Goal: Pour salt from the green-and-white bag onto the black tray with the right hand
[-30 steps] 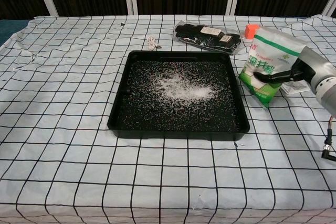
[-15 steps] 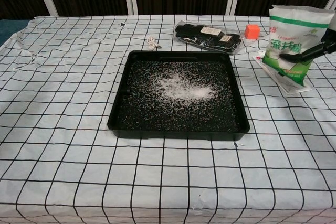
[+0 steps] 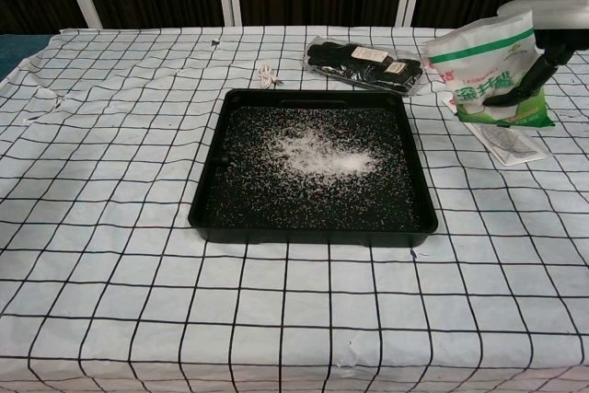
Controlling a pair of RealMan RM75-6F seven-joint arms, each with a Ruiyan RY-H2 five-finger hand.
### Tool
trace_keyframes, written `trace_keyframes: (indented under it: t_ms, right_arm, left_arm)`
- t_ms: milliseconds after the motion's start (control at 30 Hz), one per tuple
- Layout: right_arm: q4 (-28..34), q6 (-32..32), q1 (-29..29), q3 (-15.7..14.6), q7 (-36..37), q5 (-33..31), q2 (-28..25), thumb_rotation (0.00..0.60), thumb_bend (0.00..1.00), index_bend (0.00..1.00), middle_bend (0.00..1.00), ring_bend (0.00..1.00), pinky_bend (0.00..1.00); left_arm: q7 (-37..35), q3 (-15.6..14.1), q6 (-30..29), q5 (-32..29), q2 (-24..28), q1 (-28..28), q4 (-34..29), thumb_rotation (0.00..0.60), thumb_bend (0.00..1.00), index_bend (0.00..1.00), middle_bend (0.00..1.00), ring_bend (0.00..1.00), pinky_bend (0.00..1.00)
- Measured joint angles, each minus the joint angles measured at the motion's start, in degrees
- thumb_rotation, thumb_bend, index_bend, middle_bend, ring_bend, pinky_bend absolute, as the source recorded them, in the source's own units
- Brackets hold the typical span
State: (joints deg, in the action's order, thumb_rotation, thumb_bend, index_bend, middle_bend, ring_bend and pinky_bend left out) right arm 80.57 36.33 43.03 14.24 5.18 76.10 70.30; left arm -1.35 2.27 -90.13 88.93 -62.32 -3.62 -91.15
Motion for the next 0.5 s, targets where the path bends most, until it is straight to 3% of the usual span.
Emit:
trace_keyframes:
  t_ms: [500]
  right_arm:
    - [4.4,-9.1,9.3,-2.7,-14.5,-7.1,-5.4,0.600,0.40,0.52,0.43,0.52,0.51]
  left_arm:
    - [-1.0,0.2,-0.5,0.1,0.3,0.2,0.2,0.600,0.26,0.19,0.13,0.00,0.06]
